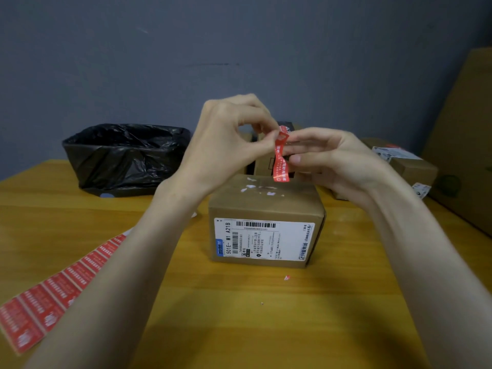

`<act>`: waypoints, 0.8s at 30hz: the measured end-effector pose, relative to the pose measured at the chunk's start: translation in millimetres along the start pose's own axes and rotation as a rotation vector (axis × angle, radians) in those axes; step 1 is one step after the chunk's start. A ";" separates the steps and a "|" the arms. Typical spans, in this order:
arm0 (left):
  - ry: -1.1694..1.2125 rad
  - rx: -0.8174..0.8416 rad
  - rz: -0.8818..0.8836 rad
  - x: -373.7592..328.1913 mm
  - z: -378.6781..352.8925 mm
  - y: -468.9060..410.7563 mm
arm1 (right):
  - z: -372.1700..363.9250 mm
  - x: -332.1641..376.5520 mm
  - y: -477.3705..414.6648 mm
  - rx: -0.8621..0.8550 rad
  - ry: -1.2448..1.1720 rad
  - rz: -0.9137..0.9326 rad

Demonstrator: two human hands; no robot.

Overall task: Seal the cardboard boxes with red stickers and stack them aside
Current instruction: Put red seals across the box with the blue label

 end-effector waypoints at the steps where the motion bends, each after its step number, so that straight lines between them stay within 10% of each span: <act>1: 0.008 -0.002 0.007 0.7 -0.2 0.2 | 0.6 -1.7 0.1 -0.004 -0.013 -0.013; 10: 0.140 0.006 0.204 22.3 -1.0 -1.0 | 13.1 -18.6 -0.3 -0.100 -0.235 -0.122; 24: 0.357 -0.005 0.508 50.6 -9.8 8.5 | 10.7 -7.8 -2.7 -0.123 0.105 -0.048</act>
Point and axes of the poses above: each hand's wrist, its own y-axis away from the middle knuckle, its own z-axis out of the back of the hand, x = y × z, the point moved 10 cm from there along -y, towards the middle knuckle, and after that the axes turned 6 degrees about z, right-handed, at the moved point
